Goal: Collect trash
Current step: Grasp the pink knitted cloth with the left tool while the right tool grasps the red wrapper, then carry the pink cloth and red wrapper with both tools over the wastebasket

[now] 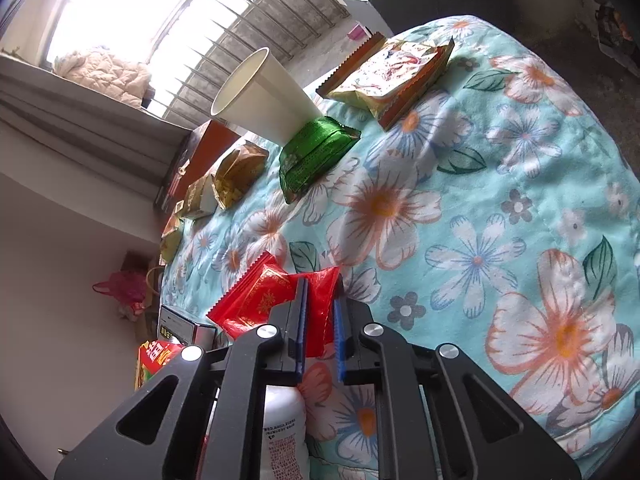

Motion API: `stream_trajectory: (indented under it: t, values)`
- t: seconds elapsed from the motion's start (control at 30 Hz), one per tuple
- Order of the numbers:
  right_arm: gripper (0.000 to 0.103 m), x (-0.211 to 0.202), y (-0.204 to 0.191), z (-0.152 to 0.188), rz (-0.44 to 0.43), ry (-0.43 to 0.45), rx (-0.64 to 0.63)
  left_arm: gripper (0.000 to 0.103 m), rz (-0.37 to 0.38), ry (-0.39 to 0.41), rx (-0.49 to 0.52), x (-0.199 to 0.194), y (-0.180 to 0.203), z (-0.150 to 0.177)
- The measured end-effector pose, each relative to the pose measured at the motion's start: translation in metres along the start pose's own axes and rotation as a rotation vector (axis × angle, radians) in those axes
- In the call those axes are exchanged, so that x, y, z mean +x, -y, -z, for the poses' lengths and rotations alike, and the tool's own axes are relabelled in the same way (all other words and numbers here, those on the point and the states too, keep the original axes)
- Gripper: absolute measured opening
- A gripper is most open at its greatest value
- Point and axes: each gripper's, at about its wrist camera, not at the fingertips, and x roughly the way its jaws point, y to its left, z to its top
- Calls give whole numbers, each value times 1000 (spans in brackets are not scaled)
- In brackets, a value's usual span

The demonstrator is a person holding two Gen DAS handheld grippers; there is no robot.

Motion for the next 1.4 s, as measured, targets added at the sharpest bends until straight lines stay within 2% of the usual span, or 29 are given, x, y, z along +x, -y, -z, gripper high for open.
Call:
stream_trajectory:
  t: [0.3, 0.57, 0.7, 1.0, 1.17, 1.4]
  values:
    - [6, -52, 12, -2, -35, 130, 37, 20, -41, 52, -1, -13, -5, -6]
    - [6, -126, 32, 14, -51, 272, 72, 20, -68, 108, 8, -31, -8, -16]
    - [6, -167, 47, 34, -63, 344, 103, 20, -70, 137, 23, -41, -4, -21]
    - [5, -228, 71, 98, -73, 462, 162, 19, -48, 198, 74, -64, 14, -34]
    - [6, -249, 88, 135, -86, 527, 220, 19, -23, 223, 98, -71, 27, -41]
    - [6, -265, 118, 170, -116, 591, 295, 19, 13, 245, 168, -78, 56, -51]
